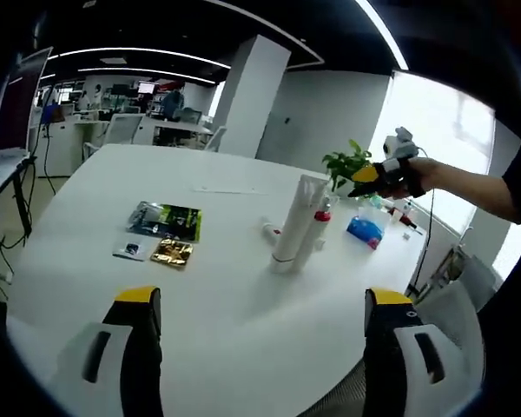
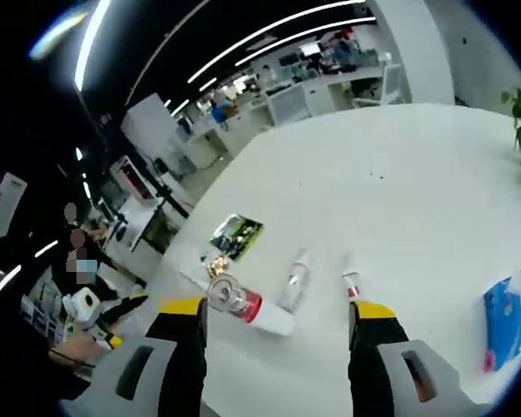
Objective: Arrange the skincare products in the storage area until every visible bottle or jar stands upright without overlapping.
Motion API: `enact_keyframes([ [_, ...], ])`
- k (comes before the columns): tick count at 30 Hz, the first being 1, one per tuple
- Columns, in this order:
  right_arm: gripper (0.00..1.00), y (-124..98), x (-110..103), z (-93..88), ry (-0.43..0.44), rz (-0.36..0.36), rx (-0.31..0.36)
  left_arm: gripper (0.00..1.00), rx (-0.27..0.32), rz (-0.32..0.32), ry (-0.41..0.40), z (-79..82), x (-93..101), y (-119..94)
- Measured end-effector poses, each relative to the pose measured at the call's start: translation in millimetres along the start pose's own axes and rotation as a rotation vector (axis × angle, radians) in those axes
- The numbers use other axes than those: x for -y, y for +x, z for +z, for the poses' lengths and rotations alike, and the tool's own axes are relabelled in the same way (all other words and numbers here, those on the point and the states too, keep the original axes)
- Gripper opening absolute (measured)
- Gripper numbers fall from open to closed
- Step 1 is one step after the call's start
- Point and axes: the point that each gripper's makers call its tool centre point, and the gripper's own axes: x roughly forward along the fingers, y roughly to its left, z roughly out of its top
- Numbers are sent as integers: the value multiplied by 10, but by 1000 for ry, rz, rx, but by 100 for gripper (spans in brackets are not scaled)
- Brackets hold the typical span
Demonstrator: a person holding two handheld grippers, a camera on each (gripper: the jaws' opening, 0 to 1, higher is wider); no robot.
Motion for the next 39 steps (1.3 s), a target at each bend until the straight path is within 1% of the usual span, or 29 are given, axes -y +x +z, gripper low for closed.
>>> enact_keyframes([
  [1, 67, 41, 16, 35, 2, -11, 1, 89, 1, -3, -2, -3, 5, 6],
  [2, 64, 92, 76, 90, 1, -20, -4, 89, 2, -4, -4, -7, 11, 10],
  [3, 63, 145, 135, 113, 15, -43, -29, 89, 2, -8, -7, -12, 25, 13],
  [5, 63, 213, 89, 172, 31, -42, -44, 89, 8, -9, -14, -13, 48, 10],
  [6, 63, 253, 122, 194, 55, -45, -63, 89, 12, -12, -19, -11, 60, 7],
  [8, 61, 323, 111, 268, 52, -49, -64, 89, 18, -17, -27, -7, 77, -4],
  [10, 61, 394, 98, 299, 60, -50, -90, 89, 21, -21, -30, -14, 90, -11],
  [12, 62, 483, 60, 316, 99, -23, -117, 89, 23, -22, -38, -37, 90, -12],
  [14, 62, 577, 60, 337, 131, -9, -143, 89, 12, -31, -39, -72, 118, -10],
  [17, 61, 679, 87, 360, 147, -22, -170, 89, 4, -29, -44, -107, 145, -19],
  [21, 61, 838, 96, 415, 129, -49, -207, 89, 9, -33, -56, -126, 159, -22],
  [24, 62, 943, 100, 399, 89, -76, -262, 89, 6, -36, -52, -135, 159, -22],
  [25, 63, 978, 109, 379, 74, -94, -293, 89, 7, -35, -52, -134, 155, -24],
  [27, 63, 1049, 103, 386, 74, -107, -306, 89, 12, -30, -55, -124, 132, -28],
  [28, 63, 1093, 110, 351, 71, -121, -344, 89, 17, -27, -58, -115, 112, -29],
  [30, 62, 1145, 139, 310, 71, -144, -378, 89, 25, -23, -62, -104, 96, -26],
  [32, 61, 1232, 143, 295, 77, -147, -387, 89, 32, -20, -65, -91, 65, -31],
  [35, 60, 1318, 197, 212, 93, -173, -431, 89, 38, -15, -72, -86, 38, -35],
  [36, 59, 1332, 246, 161, 85, -199, -463, 89, 41, -11, -76, -82, 19, -38],
  [37, 58, 1336, 279, 135, 78, -220, -480, 89, 45, -8, -79, -80, 0, -45],
  [38, 58, 1350, 323, 93, 51, -243, -513, 89, 46, -6, -81, -80, -12, -50],
  [39, 58, 1358, 339, 71, 38, -252, -529, 89, 48, -3, -85, -79, -17, -49],
])
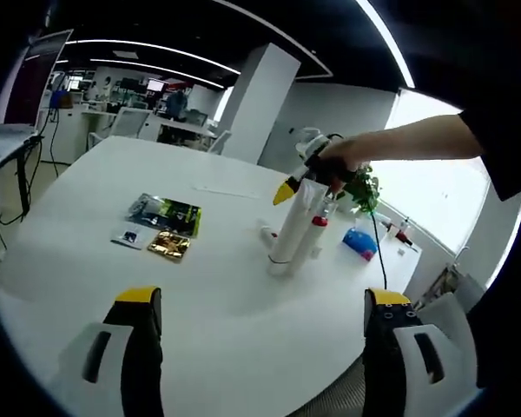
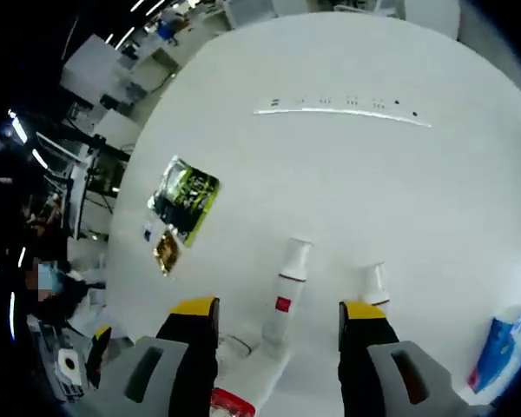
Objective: Arrange the skincare products in the storage area until every visible bottle or jar stands upright without overlapping.
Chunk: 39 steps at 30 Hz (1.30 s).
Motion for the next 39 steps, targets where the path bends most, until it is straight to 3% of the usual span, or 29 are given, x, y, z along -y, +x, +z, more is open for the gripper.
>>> enact_keyframes([
  [2, 58, 62, 65, -39, -43, -60, -40, 89, 1, 3, -6, 2, -22, -3],
  [5, 58, 177, 16, -38, -36, -56, -61, 89, -2, 9, 4, 16, -48, 3],
  [9, 55, 271, 67, -60, -88, -124, -109, 89, -3, 0, 27, 70, -27, 38],
  [12, 37, 332, 170, -19, -51, -206, -106, 89, -5, -6, 40, 81, -34, 52],
  [14, 34, 367, 180, 33, -92, -210, -90, 89, -7, -2, 47, 86, -50, 61],
  [18, 38, 473, 124, -26, -88, -180, -129, 89, 1, 6, 33, 84, -92, 53],
  [22, 38, 519, 71, 7, -85, -171, -120, 89, -16, 12, 30, 22, -126, 44],
  [39, 23, 672, 120, -33, -135, -209, -149, 89, -25, 22, 24, -1, -174, 34],
])
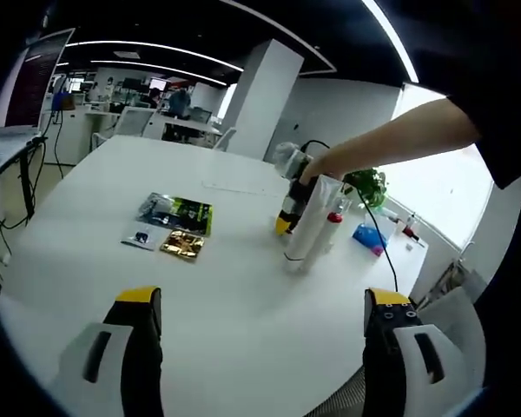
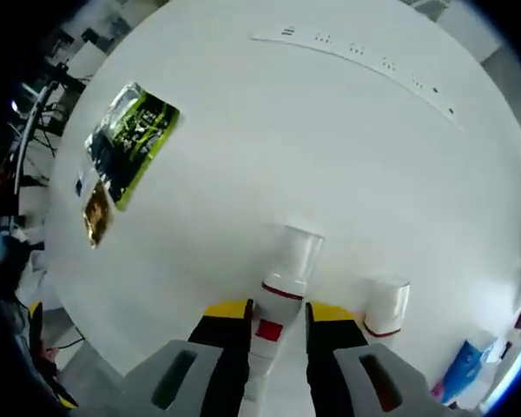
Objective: Arrange the skincare products in the storage area until every visible bottle or jar stands upright without overlapping.
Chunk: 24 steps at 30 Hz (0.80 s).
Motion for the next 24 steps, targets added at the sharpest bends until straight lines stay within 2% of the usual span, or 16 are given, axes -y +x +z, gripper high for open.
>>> enact_keyframes([
  [10, 21, 90, 12, -50, -70, -16, -34, 89, -7, 2, -3, -23, -15, 14],
  [14, 20, 100, 11, -57, -171, -24, -60, 89, -10, 2, -5, -29, -23, 22],
  [15, 20, 100, 11, -55, -227, -25, -62, 89, -12, 3, -4, -35, -29, 27],
  [17, 18, 84, 1, -92, -227, -43, -74, 89, -14, 3, -2, -36, -30, 37],
  [19, 15, 90, 38, -61, -297, -59, -73, 89, -14, 2, -3, -34, -28, 43],
  [24, 12, 65, 19, -107, -280, -37, -72, 89, -19, -1, 0, -43, -13, 79],
])
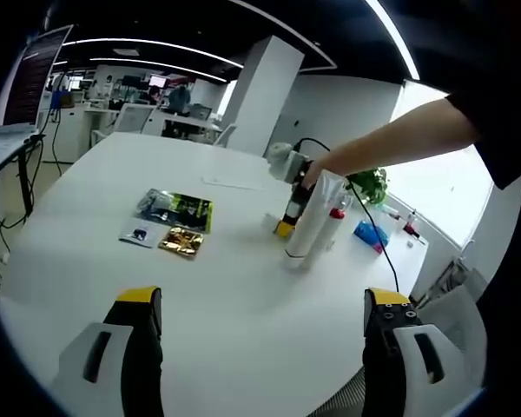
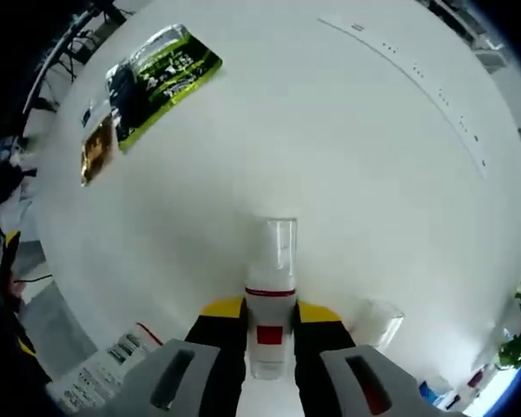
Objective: Arrange the skincare products in the storage area until every visible bottle or jar stands upright without overlapping.
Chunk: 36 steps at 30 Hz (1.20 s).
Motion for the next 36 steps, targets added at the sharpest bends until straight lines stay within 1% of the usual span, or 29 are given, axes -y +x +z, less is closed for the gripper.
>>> enact_keyframes([
  [5, 12, -2, -6, -1, 16, 3, 15, 89, -6, -6, 1, -4, 17, 15],
  [6, 12, -4, 20, 59, 43, -1, 50, 89, -9, -9, 4, -3, 30, 23],
  [8, 12, -16, 80, 164, 34, -19, 115, 89, -9, -9, 9, 8, 32, 20],
  [10, 12, -68, 109, 222, 32, -17, 150, 89, -6, -10, 9, 29, 31, 18],
  [11, 12, -135, 161, 288, 32, -32, 199, 89, -5, -11, 11, 45, 37, 14],
  [13, 11, -213, 187, 315, 40, -26, 230, 89, -6, -13, 20, 63, 45, 10],
  [14, 11, -276, 195, 338, 55, -21, 266, 89, -7, -15, 23, 77, 53, 11],
  [17, 11, -411, 255, 380, 94, -24, 340, 89, -5, -20, 32, 95, 71, 20],
  [20, 11, -582, 319, 394, 110, -46, 420, 89, -5, -27, 42, 112, 103, 29],
  [21, 11, -637, 303, 393, 114, -42, 448, 89, -2, -31, 46, 117, 104, 30],
  [22, 11, -734, 354, 445, 133, -49, 503, 89, -2, -33, 47, 118, 100, 30],
  [24, 11, -856, 356, 451, 143, -56, 553, 89, -2, -39, 55, 135, 134, 28],
  [25, 11, -948, 334, 469, 151, -45, 598, 89, -2, -41, 59, 142, 145, 27],
  [29, 11, -1097, 408, 554, 149, -68, 670, 89, -1, -47, 71, 180, 196, 20],
  [31, 11, -1181, 409, 518, 149, -75, 679, 89, 1, -49, 75, 200, 220, 21],
  [33, 11, -1209, 417, 556, 156, -77, 711, 89, 2, -51, 80, 214, 237, 21],
  [35, 11, -1290, 421, 568, 160, -77, 748, 88, 3, -52, 86, 230, 258, 20],
  [36, 11, -1350, 409, 546, 166, -77, 763, 88, 4, -53, 88, 238, 265, 17],
])
